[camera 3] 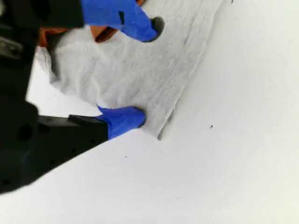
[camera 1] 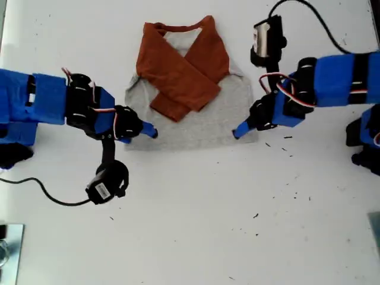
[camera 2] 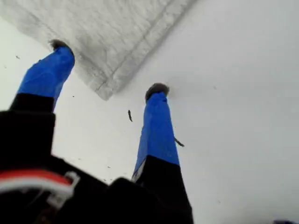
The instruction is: Fold t shirt
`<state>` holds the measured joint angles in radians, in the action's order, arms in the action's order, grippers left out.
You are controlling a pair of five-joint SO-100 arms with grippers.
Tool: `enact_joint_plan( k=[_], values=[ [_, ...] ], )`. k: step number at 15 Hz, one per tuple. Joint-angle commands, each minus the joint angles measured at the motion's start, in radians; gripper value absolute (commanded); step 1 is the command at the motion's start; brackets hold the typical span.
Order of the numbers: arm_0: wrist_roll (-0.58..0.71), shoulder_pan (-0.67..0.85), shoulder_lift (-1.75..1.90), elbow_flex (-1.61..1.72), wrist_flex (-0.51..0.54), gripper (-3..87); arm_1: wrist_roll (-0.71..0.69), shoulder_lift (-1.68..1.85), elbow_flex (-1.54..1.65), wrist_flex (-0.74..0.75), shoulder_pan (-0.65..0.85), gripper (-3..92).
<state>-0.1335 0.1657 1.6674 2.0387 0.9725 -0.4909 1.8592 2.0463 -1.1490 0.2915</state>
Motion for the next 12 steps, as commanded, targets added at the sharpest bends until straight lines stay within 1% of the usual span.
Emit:
enact_joint_plan(
  k=[1, 3, 4, 5, 6, 8, 10, 11, 12],
  values=[
    [0.011, 0.008, -0.032, 0.012, -0.078, 19.9, -0.014, -0.103, -0.009, 0.11, 0.021, 29.4],
    [-0.002, -0.011, -0.04, 0.028, -0.064, 15.9, 0.0, -0.19, -0.009, 0.161, 0.023, 25.9],
    [-0.009, -0.015, -0.037, 0.049, -0.074, 12.8, 0.008, -0.212, -0.003, 0.183, 0.02, 19.8],
    [-0.011, -0.008, -0.048, 0.066, -0.091, 1.1, 0.006, -0.23, 0.002, 0.199, 0.02, 8.7],
    [0.014, -0.003, -0.067, 0.063, -0.109, -0.3, 0.006, -0.236, 0.005, 0.207, 0.018, 3.5],
    [0.04, 0.003, -0.077, 0.032, -0.109, -0.3, 0.015, -0.218, 0.006, 0.206, -0.002, 3.2],
    [0.094, -0.014, -0.032, 0.002, -0.1, -0.3, 0.008, -0.118, 0.012, 0.184, -0.029, 3.1],
    [0.121, -0.035, -0.008, -0.028, -0.081, -0.3, 0.0, -0.044, 0.005, 0.14, -0.055, 3.1],
    [0.15, -0.072, 0.008, -0.081, -0.052, -0.3, 0.006, 0.037, -0.014, 0.063, -0.098, 3.1]
  ],
)
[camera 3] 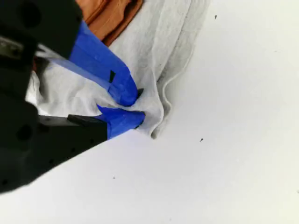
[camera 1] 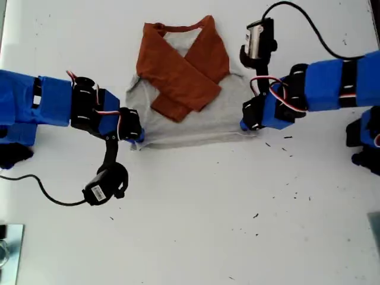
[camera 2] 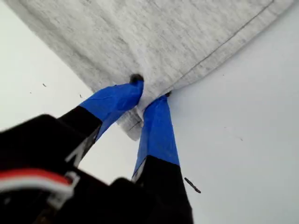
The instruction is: Fold t shirt
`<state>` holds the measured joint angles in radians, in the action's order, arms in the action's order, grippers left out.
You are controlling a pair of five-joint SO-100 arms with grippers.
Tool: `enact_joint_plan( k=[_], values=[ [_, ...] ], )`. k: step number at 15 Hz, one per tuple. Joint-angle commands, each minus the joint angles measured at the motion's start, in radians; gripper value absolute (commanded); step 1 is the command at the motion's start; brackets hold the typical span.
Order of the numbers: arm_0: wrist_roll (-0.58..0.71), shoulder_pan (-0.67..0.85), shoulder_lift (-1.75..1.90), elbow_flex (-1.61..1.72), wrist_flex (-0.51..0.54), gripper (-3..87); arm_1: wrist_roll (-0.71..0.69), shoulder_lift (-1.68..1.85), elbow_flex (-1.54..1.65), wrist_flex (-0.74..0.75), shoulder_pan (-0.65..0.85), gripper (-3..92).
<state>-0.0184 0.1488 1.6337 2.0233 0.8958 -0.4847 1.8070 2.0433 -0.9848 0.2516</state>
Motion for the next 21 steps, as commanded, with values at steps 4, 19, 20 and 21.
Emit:
enact_joint_plan(
  k=[4, 19, 20, 21],
  values=[
    [0.054, -0.273, -0.035, -0.345, 0.184, -0.3, 0.152, 0.41, -0.028, -0.25, -0.347, 3.1],
    [0.061, 0.646, 0.91, 0.451, 0.012, 29.1, 0.109, 1.21, 0.609, -0.017, 0.512, 29.4],
    [0.049, 0.63, 1.031, 0.558, -0.003, 29.4, 0.123, 1.289, 0.658, -0.107, 0.534, 29.4],
    [0.038, 0.617, 1.126, 0.646, -0.005, 27.6, 0.106, 1.355, 0.696, -0.163, 0.549, 29.4]
  ],
)
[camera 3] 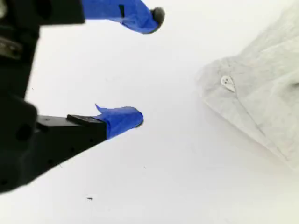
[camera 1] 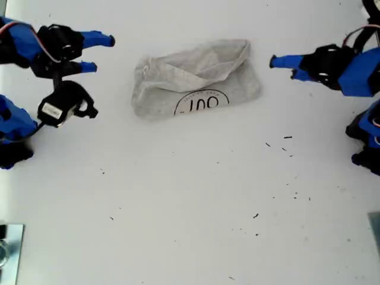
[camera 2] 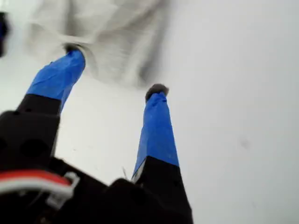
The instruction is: Fold t shirt
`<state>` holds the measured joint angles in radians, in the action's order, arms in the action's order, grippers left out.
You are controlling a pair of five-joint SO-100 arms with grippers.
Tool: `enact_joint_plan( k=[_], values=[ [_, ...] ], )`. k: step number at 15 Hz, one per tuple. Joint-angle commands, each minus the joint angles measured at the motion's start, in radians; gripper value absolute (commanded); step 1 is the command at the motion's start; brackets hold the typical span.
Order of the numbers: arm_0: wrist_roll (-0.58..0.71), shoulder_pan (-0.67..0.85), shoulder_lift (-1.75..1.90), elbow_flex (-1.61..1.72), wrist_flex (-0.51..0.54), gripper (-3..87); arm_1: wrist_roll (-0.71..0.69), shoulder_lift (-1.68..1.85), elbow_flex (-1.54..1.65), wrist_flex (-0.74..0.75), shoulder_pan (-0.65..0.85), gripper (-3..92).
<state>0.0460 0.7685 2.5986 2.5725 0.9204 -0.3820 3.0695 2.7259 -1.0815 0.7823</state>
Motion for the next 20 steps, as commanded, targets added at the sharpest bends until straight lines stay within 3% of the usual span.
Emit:
enact_joint_plan(
  k=[1, 4, 6, 8, 10, 11, 13, 14, 15, 20],
  values=[
    [-0.043, -0.043, 0.276, 0.173, -0.044, 24.5, -0.005, 0.176, 0.052, -0.103, 0.012, 29.4],
    [-0.117, -0.236, 0.465, 0.319, -0.025, 18.4, 0.005, 0.431, 0.166, -0.261, -0.11, 29.4],
    [-0.199, -0.426, 0.518, 0.396, -0.055, 14.0, 0.064, 0.431, 0.244, -0.268, -0.25, 29.1],
    [-0.261, -0.563, 0.729, 0.56, -0.061, 5.5, 0.109, 0.431, 0.337, -0.252, -0.342, 22.8],
    [-0.354, -0.676, 1.011, 0.67, 0.072, 3.7, 0.138, 0.419, 0.379, -0.261, -0.405, 19.0],
    [-0.351, -0.696, 1.002, 0.672, 0.074, 7.0, 0.14, 0.43, 0.379, -0.259, -0.411, 18.8],
    [-0.348, -0.746, 1.005, 0.672, 0.1, 19.7, 0.058, 0.43, 0.379, -0.259, -0.396, 18.7],
    [-0.299, -0.782, 1.006, 0.672, 0.107, 20.8, -0.089, 0.43, 0.379, -0.259, -0.373, 18.7],
    [-0.291, -0.819, 1.006, 0.672, 0.109, 20.8, -0.367, 0.43, 0.379, -0.259, -0.364, 18.7],
    [-0.29, -0.885, 1.006, 0.672, 0.109, 20.8, -0.419, 0.431, 0.376, -0.265, -0.365, 18.1]
  ],
)
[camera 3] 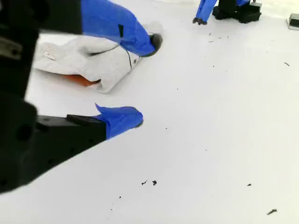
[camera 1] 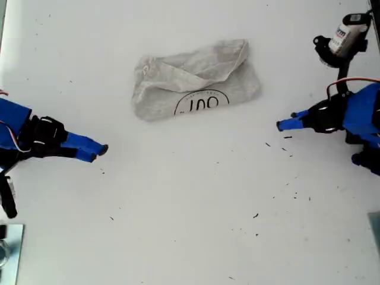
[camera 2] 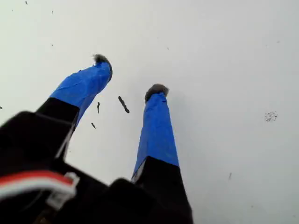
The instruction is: Fold t shirt
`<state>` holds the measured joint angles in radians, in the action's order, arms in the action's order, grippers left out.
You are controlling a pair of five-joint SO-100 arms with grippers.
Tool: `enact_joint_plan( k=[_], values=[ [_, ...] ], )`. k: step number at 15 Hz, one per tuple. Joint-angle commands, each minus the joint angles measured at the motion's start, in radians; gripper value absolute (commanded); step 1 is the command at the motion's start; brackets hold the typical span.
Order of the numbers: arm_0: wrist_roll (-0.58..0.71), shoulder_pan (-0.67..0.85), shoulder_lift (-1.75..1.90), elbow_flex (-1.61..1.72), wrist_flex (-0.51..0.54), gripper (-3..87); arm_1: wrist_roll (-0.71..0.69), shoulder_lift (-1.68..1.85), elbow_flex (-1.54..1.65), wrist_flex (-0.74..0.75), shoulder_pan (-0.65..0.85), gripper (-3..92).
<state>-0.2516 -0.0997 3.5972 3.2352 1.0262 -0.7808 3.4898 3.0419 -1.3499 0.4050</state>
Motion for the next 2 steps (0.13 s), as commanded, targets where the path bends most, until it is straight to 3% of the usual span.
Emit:
enact_joint_plan(
  k=[1, 2],
  values=[
    [0.008, -0.017, 0.008, 0.009, 0.003, 20.8, -0.02, 0.011, 0.06, 0.003, 0.012, 18.1],
    [0.008, -0.017, 0.008, 0.009, 0.003, 20.8, -0.02, 0.011, 0.06, 0.003, 0.012, 18.1]
  ],
)
